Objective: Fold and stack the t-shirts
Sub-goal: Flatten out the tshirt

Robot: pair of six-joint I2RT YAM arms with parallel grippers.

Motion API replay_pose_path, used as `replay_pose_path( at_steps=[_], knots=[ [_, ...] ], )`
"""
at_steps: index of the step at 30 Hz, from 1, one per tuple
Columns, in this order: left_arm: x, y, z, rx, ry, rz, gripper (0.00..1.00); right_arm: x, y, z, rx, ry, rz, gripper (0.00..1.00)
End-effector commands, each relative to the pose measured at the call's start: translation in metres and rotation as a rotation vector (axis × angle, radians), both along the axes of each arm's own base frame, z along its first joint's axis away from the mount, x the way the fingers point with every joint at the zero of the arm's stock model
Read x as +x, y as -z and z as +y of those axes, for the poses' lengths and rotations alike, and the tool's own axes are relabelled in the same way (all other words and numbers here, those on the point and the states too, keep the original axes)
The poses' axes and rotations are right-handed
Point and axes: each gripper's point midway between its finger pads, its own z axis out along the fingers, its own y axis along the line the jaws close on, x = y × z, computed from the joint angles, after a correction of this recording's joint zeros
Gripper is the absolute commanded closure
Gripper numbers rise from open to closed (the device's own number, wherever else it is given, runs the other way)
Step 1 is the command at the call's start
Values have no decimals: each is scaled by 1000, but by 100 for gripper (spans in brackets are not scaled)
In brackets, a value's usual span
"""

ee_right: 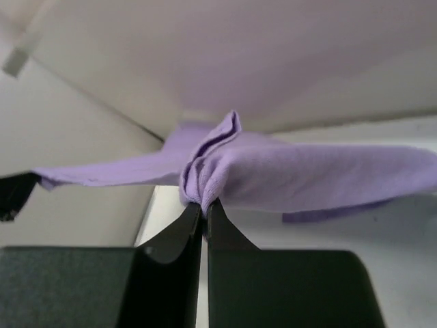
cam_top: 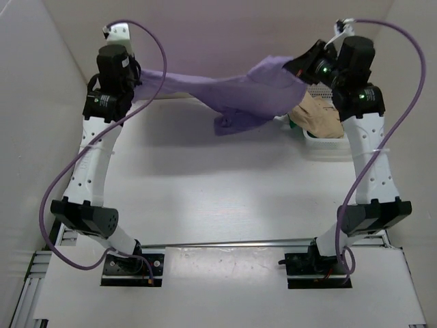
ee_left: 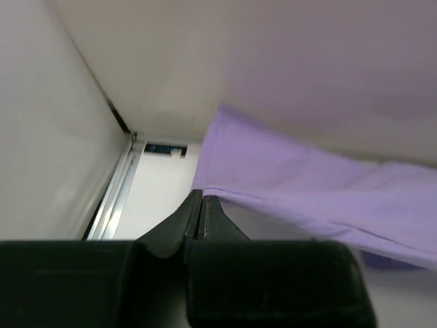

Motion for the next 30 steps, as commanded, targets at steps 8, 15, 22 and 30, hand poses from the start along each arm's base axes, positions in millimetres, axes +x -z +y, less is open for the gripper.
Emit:
replay_pose_path(
  at_steps=[8,15,22,30],
  knots=[
    [-101,199,23,106,-27,441,90,-136,180,10,-284,-122,320,100],
    [-206,329,50,180,-50,701,90,-254,326,12,-412,-275,636,100],
    [-271,397,65,235,-57,855,90,-294,407,14,-506,-326,827,100],
    [-283,405,77,238,-109,886,90,-248,397,17,-618,-277,775,100]
  ],
)
